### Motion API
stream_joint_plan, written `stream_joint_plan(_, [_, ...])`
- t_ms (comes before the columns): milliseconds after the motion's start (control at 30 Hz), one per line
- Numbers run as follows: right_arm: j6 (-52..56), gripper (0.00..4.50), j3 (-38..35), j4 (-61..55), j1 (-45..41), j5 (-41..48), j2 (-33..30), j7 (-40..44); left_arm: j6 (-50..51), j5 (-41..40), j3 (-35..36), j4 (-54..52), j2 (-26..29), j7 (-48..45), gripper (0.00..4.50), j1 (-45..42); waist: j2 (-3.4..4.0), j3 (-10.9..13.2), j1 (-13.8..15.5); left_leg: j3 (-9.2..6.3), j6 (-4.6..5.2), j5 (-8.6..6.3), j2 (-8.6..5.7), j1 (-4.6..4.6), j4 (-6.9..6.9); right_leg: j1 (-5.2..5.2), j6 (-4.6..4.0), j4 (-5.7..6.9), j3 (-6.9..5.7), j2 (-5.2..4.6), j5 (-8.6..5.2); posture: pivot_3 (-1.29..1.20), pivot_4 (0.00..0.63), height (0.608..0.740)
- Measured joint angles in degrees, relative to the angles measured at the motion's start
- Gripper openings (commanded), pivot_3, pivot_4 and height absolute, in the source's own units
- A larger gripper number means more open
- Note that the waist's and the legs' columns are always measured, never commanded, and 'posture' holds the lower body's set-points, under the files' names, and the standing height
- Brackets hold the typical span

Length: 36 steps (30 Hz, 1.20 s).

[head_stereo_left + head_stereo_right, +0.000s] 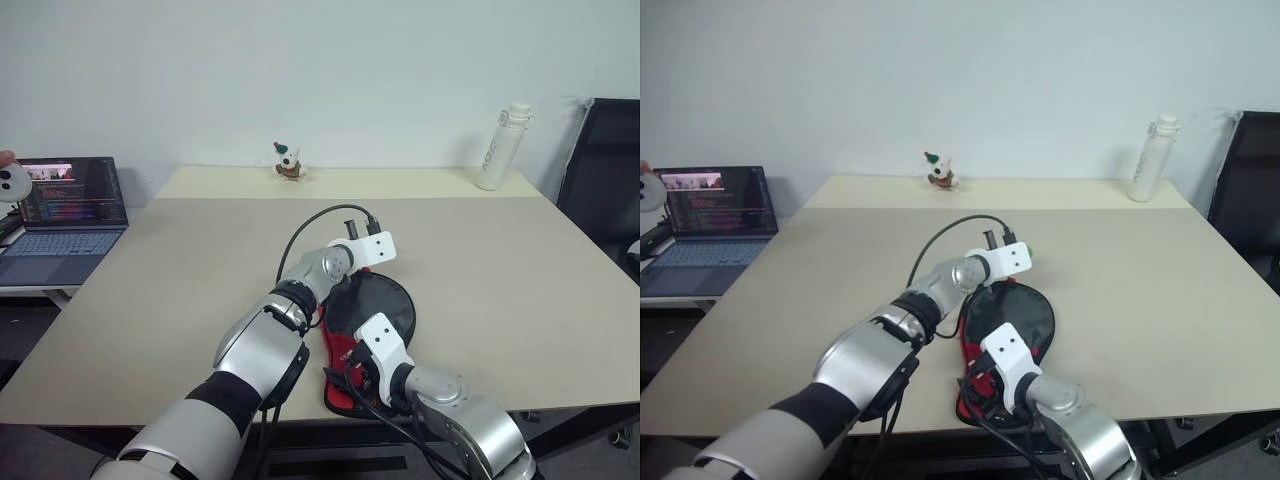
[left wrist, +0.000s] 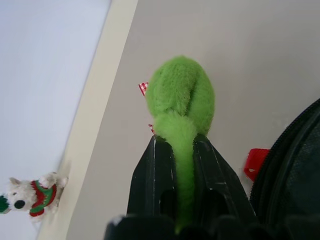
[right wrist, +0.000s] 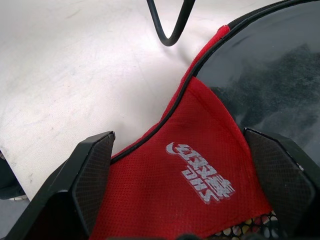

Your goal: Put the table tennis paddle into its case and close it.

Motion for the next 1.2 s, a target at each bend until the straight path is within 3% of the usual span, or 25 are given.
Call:
stream_joint_plan(300, [0.06,4.5,0.0,0.05,0.02,0.0,0.11,-0.03,0.5,-0.37,0.15,0.01,-1.59,-4.93,0.05,-0.03,-0.01,-0.08,0.0,0.01,0.0,-0.03,0.0,0.0,0.0,0.03,0.0,-0.05,0.0,0.0,0.0,0.0,0.15,0.74])
stream_joint_plan(333, [0.07,4.5,0.0,0.17,-0.04,0.0,0.22,-0.04,0.46,-0.65,0.3,0.01,-2.03,-6.36,0.77,0.17,-0.01,-0.09,-0.02,0.01,0.0,-0.03,0.0,0.01,0.0,0.03,0.0,-0.05,0.0,0.01,0.0,0.0,0.15,0.74])
stream_joint_plan(633, [1.45,4.5,-0.04,2.87,-2.69,0.25,1.82,0.24,-1.53,-2.18,1.65,-0.08,-3.13,-12.73,3.77,1.92,-0.01,-0.28,-0.37,0.04,0.01,-0.02,0.02,0.13,0.1,0.04,-0.01,0.21,0.05,0.02,0.0,0.0,0.15,0.74])
stream_joint_plan(867, [3.49,4.5,-2.3,5.67,-6.66,3.24,2.08,2.52,-3.16,-9.35,8.43,-0.79,-1.92,-18.13,3.77,2.31,0.0,-0.29,-0.89,0.03,0.02,0.0,0.09,0.23,0.18,0.03,-0.01,0.49,0.06,0.08,-0.01,0.0,0.15,0.74])
stream_joint_plan(1200, [13.78,4.5,-13.22,-0.96,-9.23,15.7,-3.12,9.74,-4.0,-22.05,19.43,-5.59,8.48,-28.0,3.77,2.69,0.04,-0.24,-0.86,0.03,0.02,-0.01,0.05,-0.04,0.17,-0.17,-0.02,0.42,0.07,0.05,0.0,0.0,0.15,0.74])
